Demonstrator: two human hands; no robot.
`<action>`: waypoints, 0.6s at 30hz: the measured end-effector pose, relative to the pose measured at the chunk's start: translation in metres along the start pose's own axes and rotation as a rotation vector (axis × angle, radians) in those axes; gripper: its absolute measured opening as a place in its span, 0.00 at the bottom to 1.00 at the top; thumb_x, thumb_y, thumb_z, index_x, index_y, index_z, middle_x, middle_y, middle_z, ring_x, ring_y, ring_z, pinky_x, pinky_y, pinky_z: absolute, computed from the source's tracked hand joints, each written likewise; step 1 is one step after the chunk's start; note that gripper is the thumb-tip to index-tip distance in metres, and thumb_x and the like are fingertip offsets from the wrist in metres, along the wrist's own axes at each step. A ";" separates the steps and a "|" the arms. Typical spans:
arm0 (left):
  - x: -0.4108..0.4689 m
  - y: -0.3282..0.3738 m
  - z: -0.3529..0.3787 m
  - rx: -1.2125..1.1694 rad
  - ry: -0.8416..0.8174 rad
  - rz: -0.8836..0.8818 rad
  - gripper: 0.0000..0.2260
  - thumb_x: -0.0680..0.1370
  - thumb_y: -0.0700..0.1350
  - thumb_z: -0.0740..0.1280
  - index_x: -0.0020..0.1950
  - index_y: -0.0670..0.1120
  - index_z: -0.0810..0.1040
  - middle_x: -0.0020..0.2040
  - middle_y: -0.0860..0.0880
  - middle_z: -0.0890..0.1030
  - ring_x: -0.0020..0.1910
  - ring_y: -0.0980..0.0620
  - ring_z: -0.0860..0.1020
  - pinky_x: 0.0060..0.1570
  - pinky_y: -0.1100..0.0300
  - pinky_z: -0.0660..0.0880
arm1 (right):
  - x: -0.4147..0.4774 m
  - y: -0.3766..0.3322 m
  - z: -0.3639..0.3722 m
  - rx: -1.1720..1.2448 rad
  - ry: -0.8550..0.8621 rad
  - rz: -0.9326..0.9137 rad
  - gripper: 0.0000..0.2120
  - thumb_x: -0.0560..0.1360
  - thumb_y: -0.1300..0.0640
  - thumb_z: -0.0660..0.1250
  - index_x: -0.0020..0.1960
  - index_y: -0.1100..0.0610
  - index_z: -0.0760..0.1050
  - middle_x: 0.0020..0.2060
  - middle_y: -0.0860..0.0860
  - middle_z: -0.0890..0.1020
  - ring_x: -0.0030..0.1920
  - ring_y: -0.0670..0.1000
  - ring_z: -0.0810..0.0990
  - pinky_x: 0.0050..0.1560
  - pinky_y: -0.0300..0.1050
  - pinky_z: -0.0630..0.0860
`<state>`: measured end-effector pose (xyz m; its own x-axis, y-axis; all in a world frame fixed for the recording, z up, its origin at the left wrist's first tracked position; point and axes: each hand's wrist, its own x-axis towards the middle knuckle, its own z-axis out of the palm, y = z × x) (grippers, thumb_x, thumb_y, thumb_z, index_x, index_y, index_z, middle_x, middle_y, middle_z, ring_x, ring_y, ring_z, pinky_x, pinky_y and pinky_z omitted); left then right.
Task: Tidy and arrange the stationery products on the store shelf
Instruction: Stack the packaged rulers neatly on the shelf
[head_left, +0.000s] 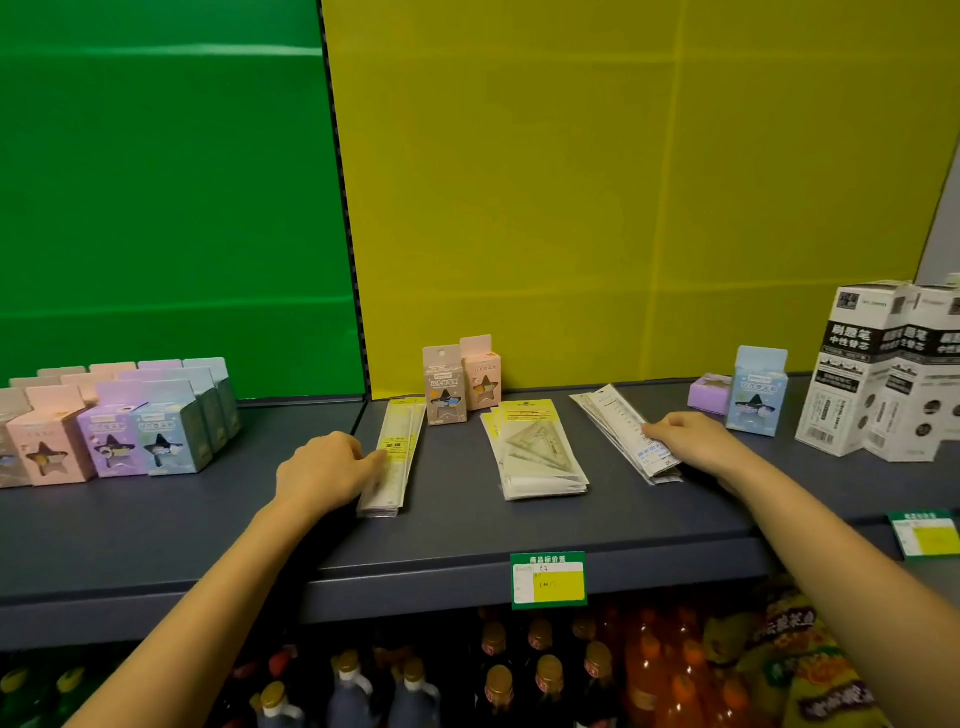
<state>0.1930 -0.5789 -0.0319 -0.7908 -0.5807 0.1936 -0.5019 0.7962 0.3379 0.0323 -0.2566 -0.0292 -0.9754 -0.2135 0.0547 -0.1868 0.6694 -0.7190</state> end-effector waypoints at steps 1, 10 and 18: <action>-0.002 0.001 -0.002 -0.005 0.061 0.010 0.17 0.77 0.57 0.59 0.37 0.47 0.76 0.38 0.47 0.78 0.40 0.45 0.75 0.41 0.57 0.69 | 0.001 0.000 0.000 -0.009 0.007 0.004 0.12 0.76 0.50 0.62 0.42 0.59 0.74 0.42 0.56 0.79 0.43 0.53 0.74 0.35 0.44 0.64; -0.043 0.063 -0.016 -0.303 0.205 0.416 0.13 0.76 0.51 0.63 0.33 0.50 0.68 0.30 0.53 0.73 0.33 0.51 0.71 0.34 0.58 0.65 | 0.004 0.001 -0.003 -0.204 0.018 -0.021 0.18 0.77 0.50 0.60 0.30 0.55 0.62 0.33 0.54 0.73 0.41 0.55 0.72 0.39 0.46 0.63; -0.066 0.147 0.000 -0.382 0.022 0.626 0.10 0.78 0.47 0.61 0.37 0.49 0.74 0.30 0.55 0.73 0.31 0.60 0.71 0.31 0.67 0.64 | 0.013 0.021 -0.028 -0.173 -0.162 -0.165 0.12 0.78 0.51 0.59 0.48 0.59 0.75 0.50 0.58 0.81 0.46 0.52 0.75 0.46 0.44 0.68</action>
<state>0.1711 -0.4237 0.0049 -0.8803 -0.0424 0.4724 0.2022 0.8674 0.4546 0.0125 -0.2259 -0.0240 -0.9013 -0.4315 0.0396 -0.3724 0.7247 -0.5798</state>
